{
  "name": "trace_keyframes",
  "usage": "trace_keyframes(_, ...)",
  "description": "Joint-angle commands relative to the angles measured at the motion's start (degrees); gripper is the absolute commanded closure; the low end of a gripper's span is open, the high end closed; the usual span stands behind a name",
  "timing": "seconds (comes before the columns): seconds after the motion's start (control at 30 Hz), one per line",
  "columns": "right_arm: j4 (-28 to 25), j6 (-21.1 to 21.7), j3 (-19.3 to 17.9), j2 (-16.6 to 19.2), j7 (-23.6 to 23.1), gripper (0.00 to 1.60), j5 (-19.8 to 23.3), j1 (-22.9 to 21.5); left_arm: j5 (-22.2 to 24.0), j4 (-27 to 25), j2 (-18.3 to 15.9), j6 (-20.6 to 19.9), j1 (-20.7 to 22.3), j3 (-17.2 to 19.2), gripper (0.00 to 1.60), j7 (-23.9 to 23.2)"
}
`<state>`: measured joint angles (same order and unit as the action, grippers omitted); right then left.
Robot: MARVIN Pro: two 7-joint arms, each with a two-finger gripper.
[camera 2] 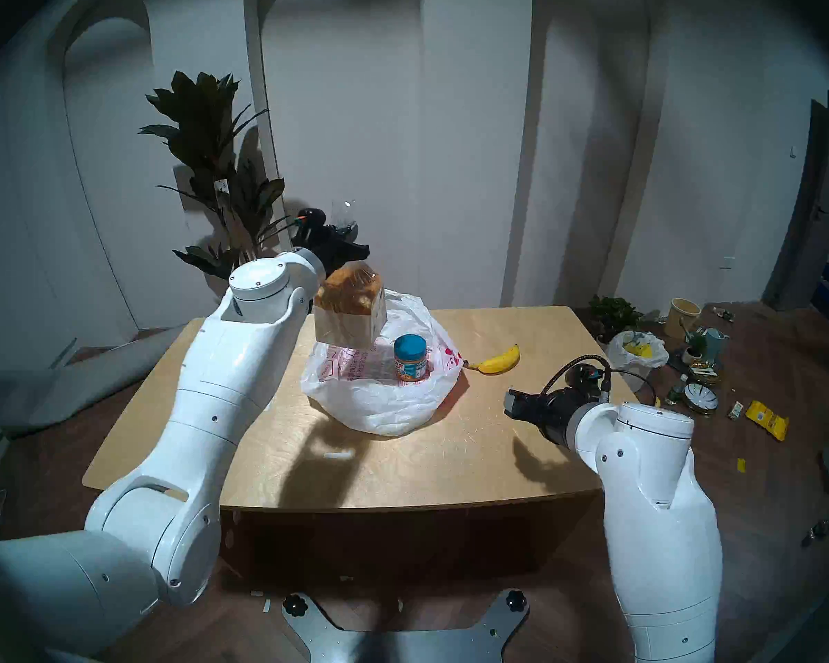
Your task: Bag the groceries: heavy items first, fragile items on top
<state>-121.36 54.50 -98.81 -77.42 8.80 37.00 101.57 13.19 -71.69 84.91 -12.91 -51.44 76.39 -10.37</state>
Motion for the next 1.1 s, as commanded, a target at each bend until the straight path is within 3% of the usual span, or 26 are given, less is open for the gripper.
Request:
trace_keyframes(0.0,-1.45,-0.80,0.06,0.14,-0.40,0.00,-0.07,-0.32,-1.01,2.78,2.94,3.76,6.15,-0.52,1.60,-1.25)
trace_keyframes(0.5,-1.46,-1.22,0.04,0.32,-1.03,0.00,-0.41,-0.15,-3.35,18.69,3.77,10.76,11.62,-1.04,1.60,-5.19)
trace_keyframes(1.07,-1.30,-1.24,0.00,0.40,-1.49,0.00,-0.67,-0.19,-5.32,25.82,5.30,12.77,17.00,0.87,1.60,-7.14)
